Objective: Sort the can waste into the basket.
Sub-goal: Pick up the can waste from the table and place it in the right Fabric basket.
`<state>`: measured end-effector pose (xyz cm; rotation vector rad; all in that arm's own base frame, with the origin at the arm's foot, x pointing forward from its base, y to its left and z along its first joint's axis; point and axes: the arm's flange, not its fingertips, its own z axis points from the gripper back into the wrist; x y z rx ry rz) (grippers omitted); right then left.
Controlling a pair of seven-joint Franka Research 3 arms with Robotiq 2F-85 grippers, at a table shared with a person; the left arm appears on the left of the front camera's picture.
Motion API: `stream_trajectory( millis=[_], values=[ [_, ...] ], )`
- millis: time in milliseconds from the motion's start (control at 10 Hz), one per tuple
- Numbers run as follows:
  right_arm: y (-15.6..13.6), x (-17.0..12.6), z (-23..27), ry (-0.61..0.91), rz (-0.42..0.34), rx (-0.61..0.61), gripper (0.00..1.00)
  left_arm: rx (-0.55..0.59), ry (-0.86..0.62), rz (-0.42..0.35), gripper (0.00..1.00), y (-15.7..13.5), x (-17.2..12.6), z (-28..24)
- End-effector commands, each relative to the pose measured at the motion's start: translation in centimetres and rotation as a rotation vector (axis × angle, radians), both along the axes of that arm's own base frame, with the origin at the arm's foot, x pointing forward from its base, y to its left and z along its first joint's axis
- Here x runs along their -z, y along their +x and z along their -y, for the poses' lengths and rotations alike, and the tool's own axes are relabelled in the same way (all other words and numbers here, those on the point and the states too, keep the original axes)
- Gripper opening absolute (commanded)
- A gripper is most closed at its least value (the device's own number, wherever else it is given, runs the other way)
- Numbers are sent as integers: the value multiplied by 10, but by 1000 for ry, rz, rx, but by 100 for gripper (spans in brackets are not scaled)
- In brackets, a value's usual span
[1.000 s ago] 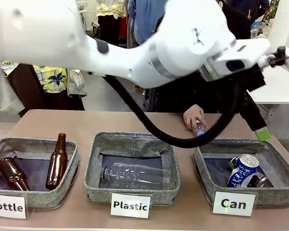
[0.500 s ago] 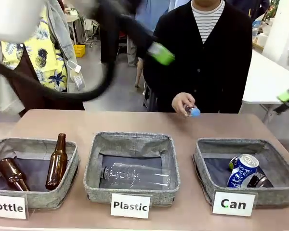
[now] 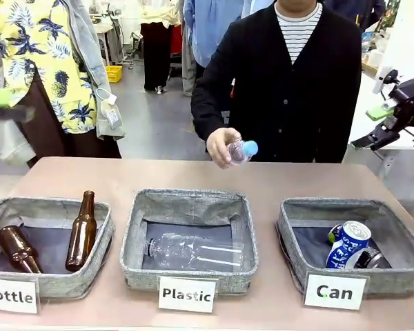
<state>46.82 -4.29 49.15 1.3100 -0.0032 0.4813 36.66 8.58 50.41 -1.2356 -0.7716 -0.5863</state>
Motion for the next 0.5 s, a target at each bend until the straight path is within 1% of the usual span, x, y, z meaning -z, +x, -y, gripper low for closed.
stream_trajectory(
  millis=[0, 100, 200, 300, 400],
  values=[
    [17, -3, 13, 75, -73, 51, 100, -77, -205, -27, 100, 5, 54, -32],
    [20, 2, 21, 115, -68, 79, 100, -55, -257, -51, 100, 3, 81, -44],
    [5, 5, 5, 35, -31, 17, 100, -27, -268, -61, 100, 6, 98, -45],
    [5, 5, 5, 35, -31, 17, 100, -89, -177, -71, 100, -19, 72, -52],
    [5, 5, 5, 35, -31, 17, 100, -89, -177, -71, 100, -19, 72, -52]
  ],
)
